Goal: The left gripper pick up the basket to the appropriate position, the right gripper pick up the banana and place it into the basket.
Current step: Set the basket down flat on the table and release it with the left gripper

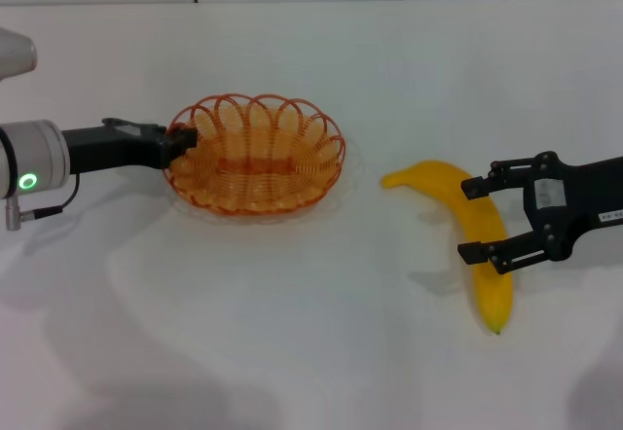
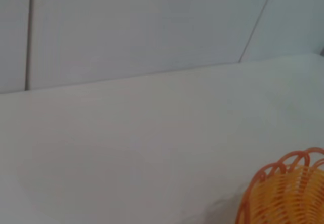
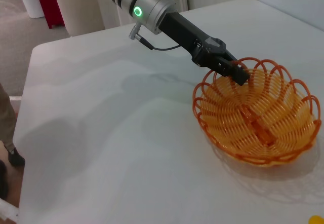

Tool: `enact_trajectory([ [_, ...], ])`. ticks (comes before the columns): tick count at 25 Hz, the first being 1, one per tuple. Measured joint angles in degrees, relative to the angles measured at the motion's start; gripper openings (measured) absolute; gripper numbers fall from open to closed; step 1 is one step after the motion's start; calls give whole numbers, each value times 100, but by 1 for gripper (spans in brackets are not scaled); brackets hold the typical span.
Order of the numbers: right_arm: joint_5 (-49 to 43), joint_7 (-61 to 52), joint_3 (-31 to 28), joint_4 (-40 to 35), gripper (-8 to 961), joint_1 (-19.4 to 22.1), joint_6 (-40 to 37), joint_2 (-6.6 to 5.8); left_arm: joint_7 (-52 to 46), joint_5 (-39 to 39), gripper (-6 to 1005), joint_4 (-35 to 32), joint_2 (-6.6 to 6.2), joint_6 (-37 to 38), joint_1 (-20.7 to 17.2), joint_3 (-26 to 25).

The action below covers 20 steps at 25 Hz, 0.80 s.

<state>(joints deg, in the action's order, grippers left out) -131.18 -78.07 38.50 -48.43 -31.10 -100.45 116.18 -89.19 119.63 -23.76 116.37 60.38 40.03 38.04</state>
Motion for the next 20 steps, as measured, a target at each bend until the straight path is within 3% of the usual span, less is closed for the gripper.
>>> enact_trajectory([
  [20, -15, -7, 0, 73, 877, -1, 33, 0, 8, -9, 224, 14, -9, 9, 21, 441],
])
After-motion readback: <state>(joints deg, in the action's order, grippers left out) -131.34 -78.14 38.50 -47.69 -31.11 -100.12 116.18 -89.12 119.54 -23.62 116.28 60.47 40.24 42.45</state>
